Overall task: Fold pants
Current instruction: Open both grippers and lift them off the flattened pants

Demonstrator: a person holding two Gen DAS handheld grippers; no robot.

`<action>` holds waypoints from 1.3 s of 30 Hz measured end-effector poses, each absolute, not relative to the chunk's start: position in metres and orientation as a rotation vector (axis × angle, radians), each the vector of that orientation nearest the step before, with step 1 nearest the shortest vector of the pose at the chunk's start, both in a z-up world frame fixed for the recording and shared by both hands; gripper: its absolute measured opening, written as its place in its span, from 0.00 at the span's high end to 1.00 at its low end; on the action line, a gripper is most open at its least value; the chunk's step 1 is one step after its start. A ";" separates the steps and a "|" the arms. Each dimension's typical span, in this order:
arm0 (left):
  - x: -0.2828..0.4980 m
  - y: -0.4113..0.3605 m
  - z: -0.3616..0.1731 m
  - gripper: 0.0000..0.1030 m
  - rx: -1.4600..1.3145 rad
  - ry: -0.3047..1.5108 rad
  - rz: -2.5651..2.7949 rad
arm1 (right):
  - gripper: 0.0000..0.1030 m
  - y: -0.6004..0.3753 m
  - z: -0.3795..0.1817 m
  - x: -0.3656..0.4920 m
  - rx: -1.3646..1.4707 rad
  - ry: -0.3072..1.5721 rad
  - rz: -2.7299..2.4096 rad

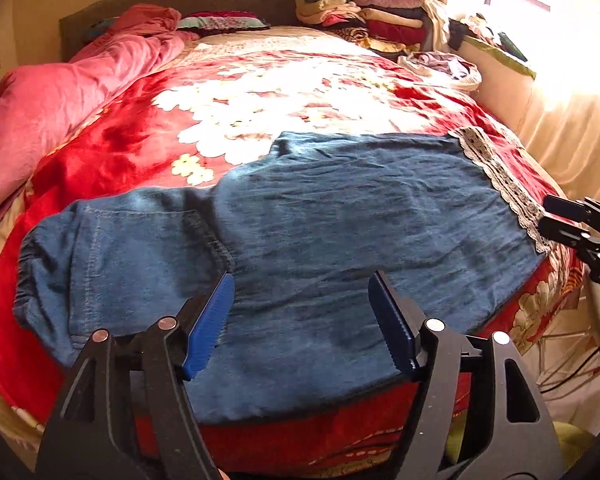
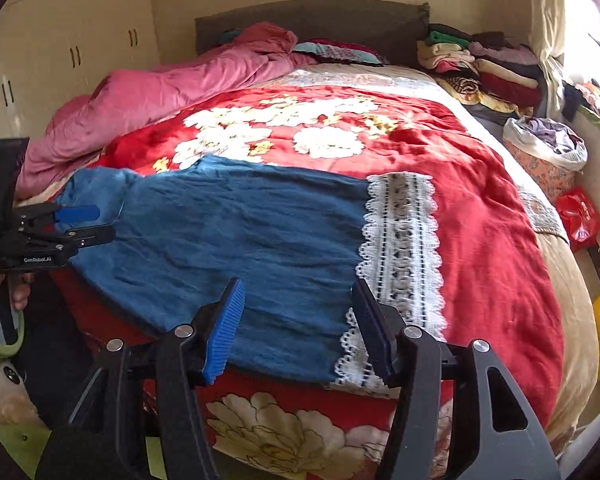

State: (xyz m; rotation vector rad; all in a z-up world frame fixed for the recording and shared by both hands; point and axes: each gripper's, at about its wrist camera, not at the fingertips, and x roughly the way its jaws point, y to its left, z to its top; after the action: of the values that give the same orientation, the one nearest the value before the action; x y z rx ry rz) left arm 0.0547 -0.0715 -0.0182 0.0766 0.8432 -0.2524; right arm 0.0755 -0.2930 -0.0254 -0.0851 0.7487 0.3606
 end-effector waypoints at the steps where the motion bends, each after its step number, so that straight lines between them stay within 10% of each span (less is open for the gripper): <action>1: 0.057 -0.081 -0.022 0.36 0.100 0.848 -0.269 | 0.47 -0.287 -0.031 0.079 -0.098 0.763 0.361; 39: 0.083 -0.128 0.006 0.18 0.122 0.806 -0.361 | 0.23 -0.364 -0.045 0.064 0.184 0.772 0.223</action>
State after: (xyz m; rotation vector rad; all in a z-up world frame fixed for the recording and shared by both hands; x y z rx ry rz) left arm 0.0833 -0.1283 0.0059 0.1219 0.8059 -0.3612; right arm 0.0637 -0.3644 -0.0449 0.1844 0.7724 0.2235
